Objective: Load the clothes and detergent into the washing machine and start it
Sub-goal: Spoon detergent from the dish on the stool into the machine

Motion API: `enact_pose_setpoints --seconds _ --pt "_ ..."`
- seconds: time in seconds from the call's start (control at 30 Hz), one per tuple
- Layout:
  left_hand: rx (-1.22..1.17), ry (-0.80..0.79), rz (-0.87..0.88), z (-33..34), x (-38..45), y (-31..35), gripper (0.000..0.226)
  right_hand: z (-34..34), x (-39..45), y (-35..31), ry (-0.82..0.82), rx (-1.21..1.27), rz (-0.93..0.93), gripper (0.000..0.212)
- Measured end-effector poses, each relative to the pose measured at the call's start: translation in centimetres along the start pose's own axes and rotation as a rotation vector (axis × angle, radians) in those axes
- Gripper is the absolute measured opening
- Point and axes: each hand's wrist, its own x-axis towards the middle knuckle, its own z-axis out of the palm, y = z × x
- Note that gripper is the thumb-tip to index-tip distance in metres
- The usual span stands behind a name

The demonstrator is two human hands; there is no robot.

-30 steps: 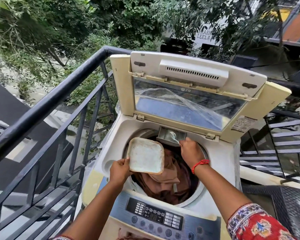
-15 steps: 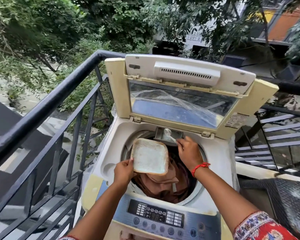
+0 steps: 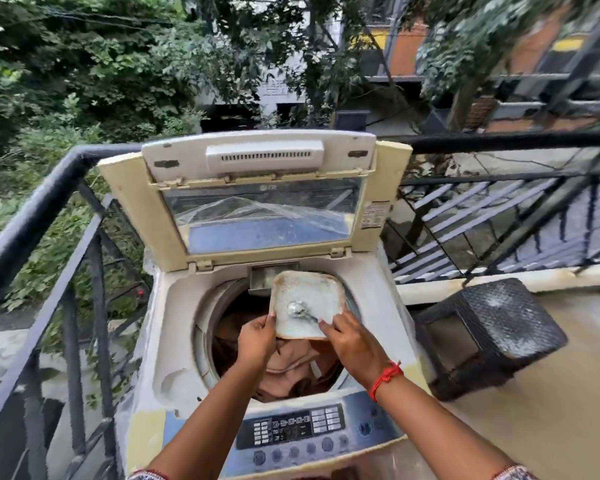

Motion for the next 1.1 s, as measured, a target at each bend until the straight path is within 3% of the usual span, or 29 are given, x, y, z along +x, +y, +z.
enact_pose_setpoints --seconds 0.1,0.2,0.5,0.67,0.8,0.9,1.0,1.1 --pt "-0.047 -0.058 -0.002 1.3 -0.4 0.6 0.036 -0.4 -1.0 1.0 -0.031 0.113 0.268 0.022" --pt "-0.034 -0.119 0.029 2.5 -0.8 0.9 0.034 -1.5 -2.2 1.2 -0.004 0.057 0.319 0.016" --pt "-0.009 -0.372 0.018 9.4 -1.8 1.6 0.038 -4.6 -7.6 4.1 0.279 0.110 0.774 0.008" --pt "0.046 -0.494 0.040 15.8 -3.9 4.1 0.031 -7.3 -11.5 7.6 0.609 0.449 1.213 0.017" --pt "0.113 -0.594 0.039 22.6 -5.2 4.9 0.022 -8.2 -15.7 11.9 0.728 0.622 1.448 0.019" --pt "0.202 -0.677 0.079 27.5 -5.8 5.2 0.032 -9.0 -18.4 15.3 0.813 0.764 1.638 0.026" --pt "0.250 -0.719 0.060 32.5 -5.7 5.2 0.039 -9.3 -20.9 18.8 0.912 0.958 1.743 0.017" --pt "0.251 -0.788 -0.024 38.3 -4.9 5.0 0.045 -8.5 -23.5 22.9 0.922 0.969 1.799 0.016"
